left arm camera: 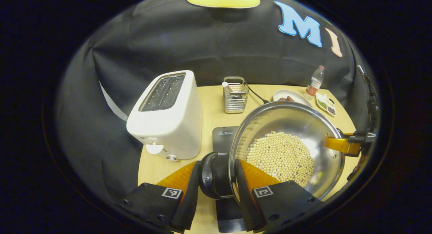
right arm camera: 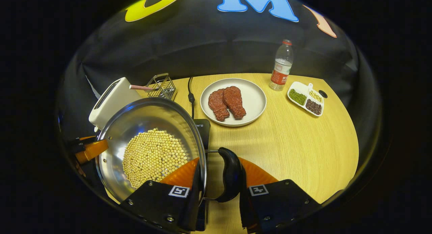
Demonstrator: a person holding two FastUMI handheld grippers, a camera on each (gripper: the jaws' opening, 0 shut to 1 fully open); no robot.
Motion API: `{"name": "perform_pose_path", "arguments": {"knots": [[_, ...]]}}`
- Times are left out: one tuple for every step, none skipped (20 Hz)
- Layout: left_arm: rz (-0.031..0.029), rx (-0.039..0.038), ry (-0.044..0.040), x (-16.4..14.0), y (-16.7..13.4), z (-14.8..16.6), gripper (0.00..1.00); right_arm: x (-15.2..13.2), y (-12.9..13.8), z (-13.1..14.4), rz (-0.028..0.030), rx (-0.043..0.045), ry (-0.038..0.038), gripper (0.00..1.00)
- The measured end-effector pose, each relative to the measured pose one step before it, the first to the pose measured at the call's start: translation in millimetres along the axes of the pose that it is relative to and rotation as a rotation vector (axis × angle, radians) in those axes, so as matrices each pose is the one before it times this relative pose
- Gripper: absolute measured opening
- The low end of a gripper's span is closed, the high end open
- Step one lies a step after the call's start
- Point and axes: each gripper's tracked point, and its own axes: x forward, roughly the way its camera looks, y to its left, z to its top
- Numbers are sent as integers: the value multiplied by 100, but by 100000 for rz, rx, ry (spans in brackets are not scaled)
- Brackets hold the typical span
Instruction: First push the handle of the pot to place it horizontally, then grasp the pot with both hands and set it on the induction cooktop.
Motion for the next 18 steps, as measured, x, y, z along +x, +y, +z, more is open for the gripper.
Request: {"name": "perform_pose_path", "arguments": {"knots": [[-171,-417,115,247,332,-133,59,298,289,-42,-62,-23,227,49],[-140,-485,258,294,404,-146,59,276,234,98,-64,-32,121,49],[-59,-540,-64,308,135,-42,59,168,249,58,-176,-390,-153,49],[15,-418,17,273,164,-25,60,222,185,116,-71,-495,-62,49],[-77,-342,197,213,187,-126,60,243,149,-57,-145,-54,132,49],[-9,-268,533,72,246,-173,63,130,106,-36,-12,-92,284,49],[167,63,-1108,62,256,188,60,57,187,93,267,312,-462,49],[336,-315,75,-214,105,54,59,162,58,-131,170,56,335,49],[420,343,-379,-94,-22,177,60,39,104,60,255,764,-212,49],[518,279,-263,-33,18,-75,59,83,34,111,131,2,-429,49],[243,393,-1094,87,32,61,60,89,-15,-52,193,-211,-482,49],[31,102,-1166,78,104,93,60,-53,20,88,513,314,-525,49],[-114,-552,-1074,-76,147,-55,63,45,66,-69,396,482,-194,49],[23,-703,-1167,-118,103,167,65,-7,29,95,275,30,-288,51],[204,-1572,-1482,-159,144,152,67,59,-29,-23,195,-554,-154,52],[964,-1633,-1908,-169,185,534,65,-162,158,121,1178,-324,-634,57],[979,-1414,-2443,-305,119,506,70,-250,-184,347,-186,-707,-1718,53],[1004,-1536,-2303,-695,252,576,81,-517,-250,540,-6,-268,-2196,67]]}}
